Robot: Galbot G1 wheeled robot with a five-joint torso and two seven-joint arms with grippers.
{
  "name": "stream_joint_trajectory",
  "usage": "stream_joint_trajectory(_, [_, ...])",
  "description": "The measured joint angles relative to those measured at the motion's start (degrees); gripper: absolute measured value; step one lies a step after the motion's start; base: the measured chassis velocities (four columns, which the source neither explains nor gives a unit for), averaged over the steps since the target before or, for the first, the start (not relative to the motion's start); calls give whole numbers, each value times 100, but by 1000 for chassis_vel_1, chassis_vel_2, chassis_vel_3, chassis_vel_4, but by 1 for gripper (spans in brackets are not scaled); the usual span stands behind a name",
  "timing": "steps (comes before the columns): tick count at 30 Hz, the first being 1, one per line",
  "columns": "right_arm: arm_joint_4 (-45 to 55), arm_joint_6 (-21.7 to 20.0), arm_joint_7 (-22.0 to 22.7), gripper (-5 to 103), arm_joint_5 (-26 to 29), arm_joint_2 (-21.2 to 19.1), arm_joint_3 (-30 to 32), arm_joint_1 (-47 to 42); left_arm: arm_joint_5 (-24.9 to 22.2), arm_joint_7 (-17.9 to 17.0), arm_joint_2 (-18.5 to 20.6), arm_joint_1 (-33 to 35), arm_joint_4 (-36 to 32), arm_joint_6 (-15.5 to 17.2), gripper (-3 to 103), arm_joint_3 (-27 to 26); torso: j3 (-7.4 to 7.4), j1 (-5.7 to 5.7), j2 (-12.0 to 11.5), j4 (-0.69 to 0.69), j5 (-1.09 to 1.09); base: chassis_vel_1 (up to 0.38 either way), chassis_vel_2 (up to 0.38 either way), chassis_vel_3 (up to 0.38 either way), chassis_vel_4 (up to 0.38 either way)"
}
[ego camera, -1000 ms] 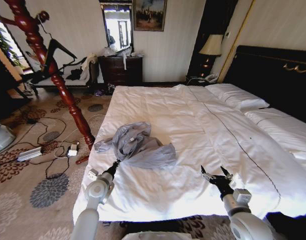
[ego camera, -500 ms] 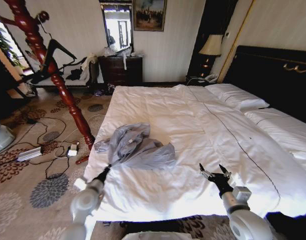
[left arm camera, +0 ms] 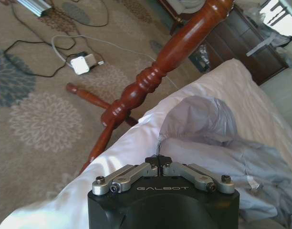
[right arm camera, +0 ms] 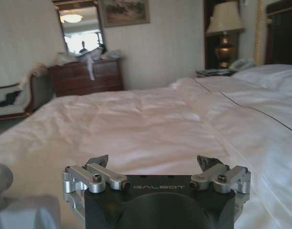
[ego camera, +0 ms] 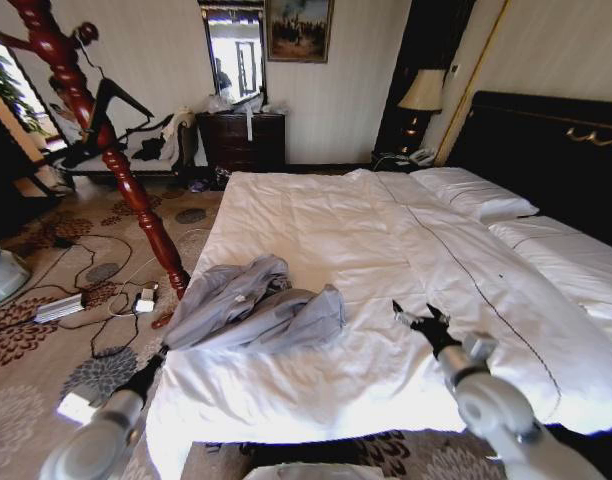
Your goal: Pick up the clothes from the bed and hang them on the clothes hanger.
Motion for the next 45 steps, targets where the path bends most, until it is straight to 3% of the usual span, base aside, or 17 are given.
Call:
stream_joint_trajectory(3, [-304, -19, -184, 100, 102, -219, -263, 448, 125, 87, -147, 204, -112, 1, 0, 25, 0, 0, 0, 0, 1, 0, 0, 0, 0])
stream_joint_trajectory(7, [-901, -160, -676, 100, 567, -546, -1063, 1638, 541, 233, -350, 398, -255, -1, 0, 277, 0, 0, 0, 1, 0, 0, 0, 0, 0])
stream_joint_trajectory(9, [-1014, -197, -791, 100, 651, -584, -1211, 1840, 638, 263, -362, 422, -265, -3, 0, 327, 0, 0, 0, 0, 1, 0, 0, 0, 0])
stream_joint_trajectory(11, [-1406, -370, -1271, 100, 1003, -648, -1804, 2592, 890, 355, -377, 506, -305, -19, 0, 486, 0, 0, -1, -1, 0, 0, 0, 0, 0])
stream_joint_trajectory(16, [-1836, -561, -1683, 100, 1358, -528, -2673, 3620, 1179, 436, -376, 572, -325, -44, 0, 715, 0, 0, 0, -4, -2, 0, 0, 0, 0])
stream_joint_trajectory(19, [-2333, -582, -1911, 100, 1287, -181, -3633, 4687, 1444, 455, -353, 571, -316, -75, 0, 978, 1, 1, 0, 4, -2, 0, 0, 0, 0])
stream_joint_trajectory(25, [-3347, -443, -2204, 100, 842, 508, -5147, 6141, 1710, 411, -249, 462, -311, -92, 0, 1425, 1, 1, -1, -2, 0, 0, 0, 0, 0])
stream_joint_trajectory(32, [-4209, -282, -2469, 100, 633, 1047, -5941, 7140, 1844, 401, 41, 438, -278, -99, 0, 1787, 1, 1, -1, 0, -2, 0, 0, 0, 0])
stream_joint_trajectory(38, [-5083, -188, -2948, 100, 539, 1585, -6850, 7893, 1975, 429, 452, 449, -207, -144, 0, 2109, 1, 1, -1, -1, -1, 0, 0, 0, 0])
stream_joint_trajectory(41, [-5635, -459, -3493, 100, 443, 2058, -7331, 8322, 1996, 432, 626, 427, -191, -158, 0, 2227, 1, 1, -1, -2, 0, 0, 0, 0, 0])
stream_joint_trajectory(42, [-5635, -459, -3493, 100, 443, 2058, -7331, 8322, 1996, 432, 626, 427, -191, -158, 0, 2227, 1, 1, -1, -2, 0, 0, 0, 0, 0])
stream_joint_trajectory(45, [-6343, -653, -4029, 100, 141, 2637, -7563, 8705, 2012, 457, 711, 456, -195, -166, 0, 2307, 1, 1, -1, 4, -3, 0, 0, 0, 0])
